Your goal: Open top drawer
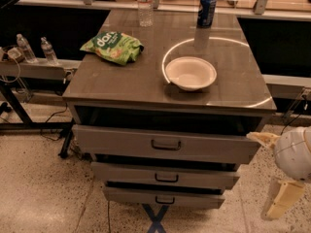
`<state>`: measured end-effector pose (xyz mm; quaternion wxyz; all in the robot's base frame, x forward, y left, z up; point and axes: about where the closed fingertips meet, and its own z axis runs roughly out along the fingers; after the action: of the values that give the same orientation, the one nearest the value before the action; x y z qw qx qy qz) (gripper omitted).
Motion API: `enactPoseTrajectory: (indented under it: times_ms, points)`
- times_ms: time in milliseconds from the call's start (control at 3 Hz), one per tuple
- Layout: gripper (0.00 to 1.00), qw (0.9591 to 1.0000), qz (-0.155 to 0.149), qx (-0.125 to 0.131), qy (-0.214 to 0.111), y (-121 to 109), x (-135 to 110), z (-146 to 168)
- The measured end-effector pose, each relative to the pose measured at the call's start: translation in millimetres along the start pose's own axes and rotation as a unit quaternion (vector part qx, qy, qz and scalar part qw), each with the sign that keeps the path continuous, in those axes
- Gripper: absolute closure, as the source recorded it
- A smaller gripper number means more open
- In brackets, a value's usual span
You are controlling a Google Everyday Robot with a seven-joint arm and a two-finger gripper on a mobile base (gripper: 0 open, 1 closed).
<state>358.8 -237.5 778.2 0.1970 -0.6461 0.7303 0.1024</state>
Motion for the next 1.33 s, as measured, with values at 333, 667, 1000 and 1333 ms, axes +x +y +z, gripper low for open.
enactPoseTrajectory:
  times_ms: [333,667,1000,1333]
  points:
    - [0.00,0.9995,-0.028,0.006,-0.016,-13,-21,28]
    - [0.00,0.9981,-0.055,0.007,-0.027,-29,-41,69]
    - [0.00,0.9975,-0.063,0.009,-0.031,-48,-52,104]
    - [0.00,0.9977,-0.061,0.009,-0.030,-65,-59,123]
